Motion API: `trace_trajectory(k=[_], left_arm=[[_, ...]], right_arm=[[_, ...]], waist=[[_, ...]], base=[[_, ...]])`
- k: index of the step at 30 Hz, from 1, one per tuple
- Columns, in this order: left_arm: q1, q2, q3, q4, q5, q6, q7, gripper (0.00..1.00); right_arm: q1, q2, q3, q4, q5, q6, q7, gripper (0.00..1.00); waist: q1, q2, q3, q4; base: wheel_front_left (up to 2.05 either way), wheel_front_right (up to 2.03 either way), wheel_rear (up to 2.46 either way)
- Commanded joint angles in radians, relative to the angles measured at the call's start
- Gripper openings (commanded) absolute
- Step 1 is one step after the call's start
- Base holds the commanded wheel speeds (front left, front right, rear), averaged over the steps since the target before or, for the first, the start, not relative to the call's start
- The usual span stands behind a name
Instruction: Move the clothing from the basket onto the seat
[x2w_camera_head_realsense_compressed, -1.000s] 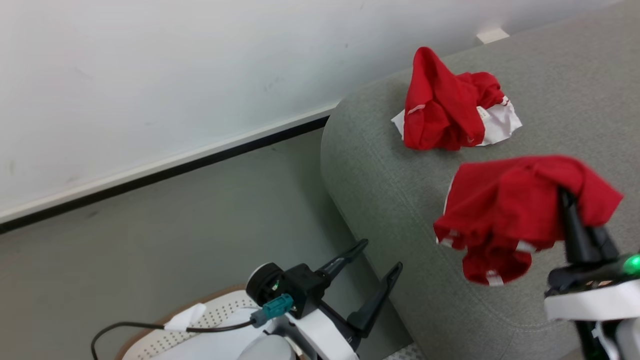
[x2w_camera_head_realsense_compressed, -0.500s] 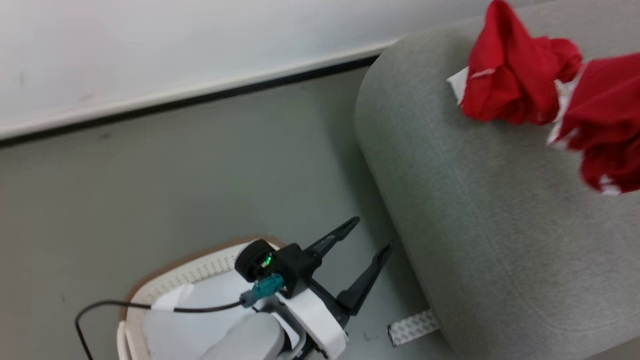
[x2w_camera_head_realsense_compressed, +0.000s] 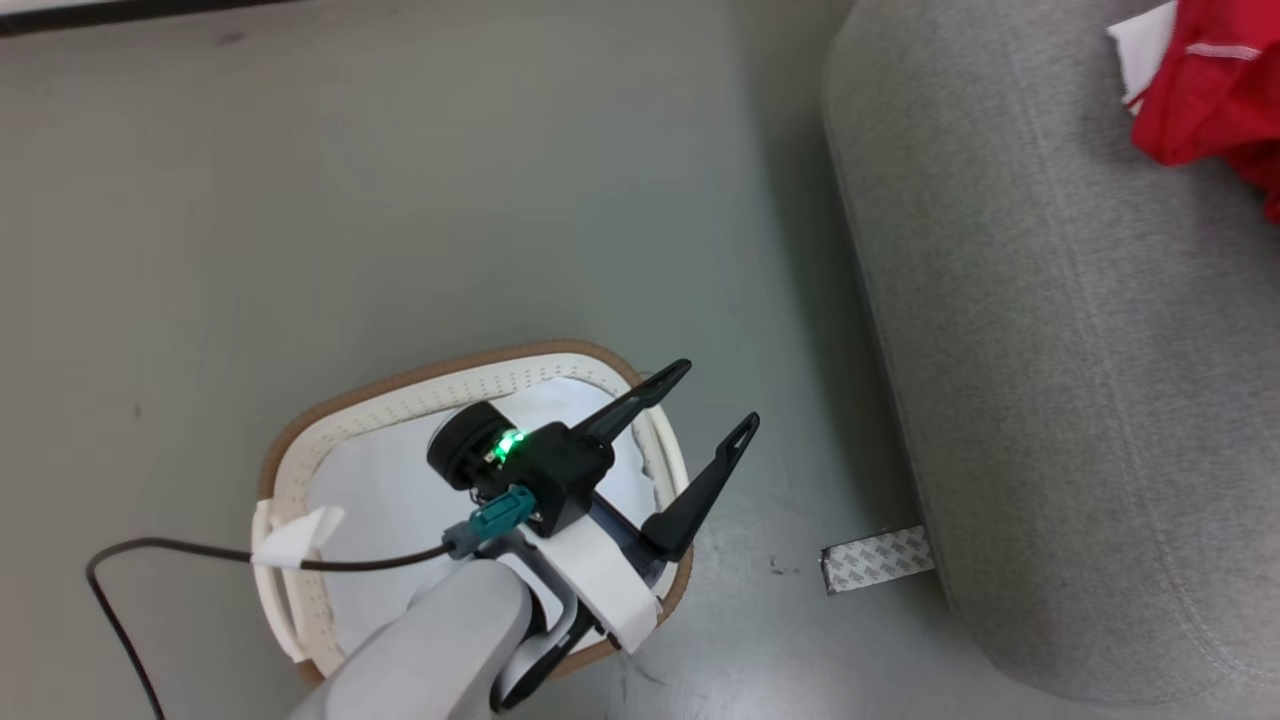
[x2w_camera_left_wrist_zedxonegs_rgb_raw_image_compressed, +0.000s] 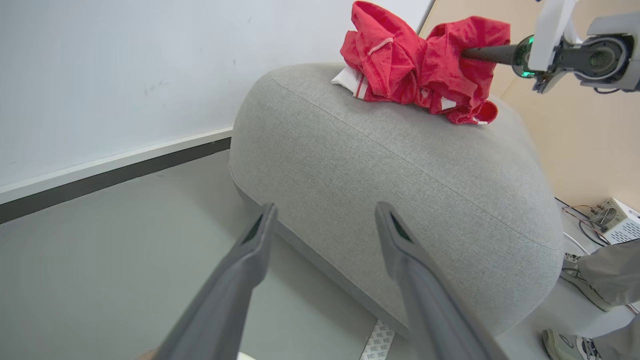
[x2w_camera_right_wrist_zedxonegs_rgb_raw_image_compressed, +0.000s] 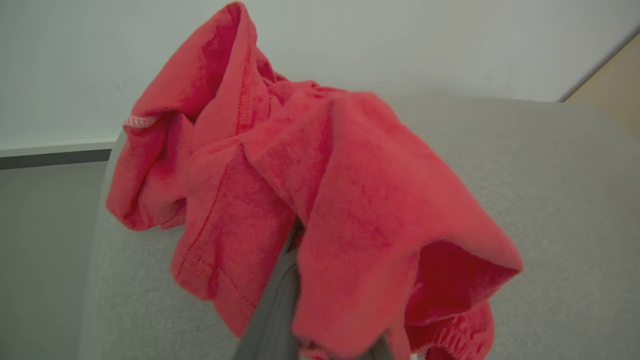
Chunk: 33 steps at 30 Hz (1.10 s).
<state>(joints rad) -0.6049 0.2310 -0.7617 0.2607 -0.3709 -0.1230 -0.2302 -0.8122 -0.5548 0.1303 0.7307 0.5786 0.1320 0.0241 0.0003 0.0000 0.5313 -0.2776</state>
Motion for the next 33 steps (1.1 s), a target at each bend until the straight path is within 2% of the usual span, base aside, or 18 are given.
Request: trace_trajectory(k=[1,4,8,9,10,11,17,21,27,33], left_arm=[[-0.013,0.002,0.001,-0.004,0.012,0.0,-0.002,1.0],[-0.018,-0.004,-0.001,0.0,0.009,0.003,-0.006,1.0],[-0.009,-0.006,0.001,0.008,0.0,0.006,-0.012,1.0],[-0.002,-0.005,0.003,0.011,-0.003,0.007,-0.012,1.0],[0.004,-0.003,0.003,0.014,-0.006,0.006,-0.014,1.0],[0.01,-0.002,0.004,0.018,-0.009,0.007,-0.017,1.0],[0.05,-0.01,0.02,0.048,-0.033,0.018,-0.026,1.0],[0.094,-0.021,0.041,0.077,-0.06,0.027,-0.032,1.0],[0.168,-0.045,0.098,0.105,-0.082,0.047,-0.034,1.0],[0.248,-0.038,0.202,0.084,-0.081,0.075,-0.035,1.0]], right_arm=[[-0.021,0.001,0.023,0.044,0.01,-0.002,0.04,0.0],[-0.051,-0.006,0.076,0.108,0.033,-0.003,0.098,0.0],[-0.061,-0.005,0.112,0.145,0.053,-0.002,0.104,0.02],[-0.064,-0.005,0.122,0.153,0.06,-0.002,0.101,0.34],[-0.064,-0.007,0.134,0.16,0.067,-0.002,0.098,0.8],[-0.064,-0.01,0.147,0.166,0.076,-0.002,0.098,1.0],[-0.026,-0.037,0.228,0.184,0.118,-0.002,0.107,1.0],[0.013,-0.068,0.309,0.144,0.132,-0.002,0.124,1.0],[0.072,-0.153,0.362,0.035,0.17,-0.002,0.098,1.0],[0.13,-0.21,0.366,-0.151,0.208,-0.002,0.077,1.0]], waist=[[-0.0003,0.0,0.013,0.016],[-0.0003,0.0,0.007,0.022],[-0.0003,0.0,-0.01,0.023],[-0.0003,0.0,-0.018,0.021],[-0.0003,0.0,-0.026,0.02],[-0.0003,0.0,-0.034,0.018],[-0.0003,0.0,-0.123,0.007],[-0.0003,0.0,-0.222,0.005],[-0.0003,0.0,-0.388,0.027],[-0.0003,0.0,-0.506,0.073]], base=[[0.0,0.0,0.0],[0.0,0.0,0.0],[0.0,0.0,0.0],[0.0,0.0,0.0],[0.0,0.0,0.0],[0.0,0.0,0.0],[0.0,0.0,0.0],[0.0,0.0,0.0],[0.0,0.0,0.0],[0.0,0.0,0.0]])
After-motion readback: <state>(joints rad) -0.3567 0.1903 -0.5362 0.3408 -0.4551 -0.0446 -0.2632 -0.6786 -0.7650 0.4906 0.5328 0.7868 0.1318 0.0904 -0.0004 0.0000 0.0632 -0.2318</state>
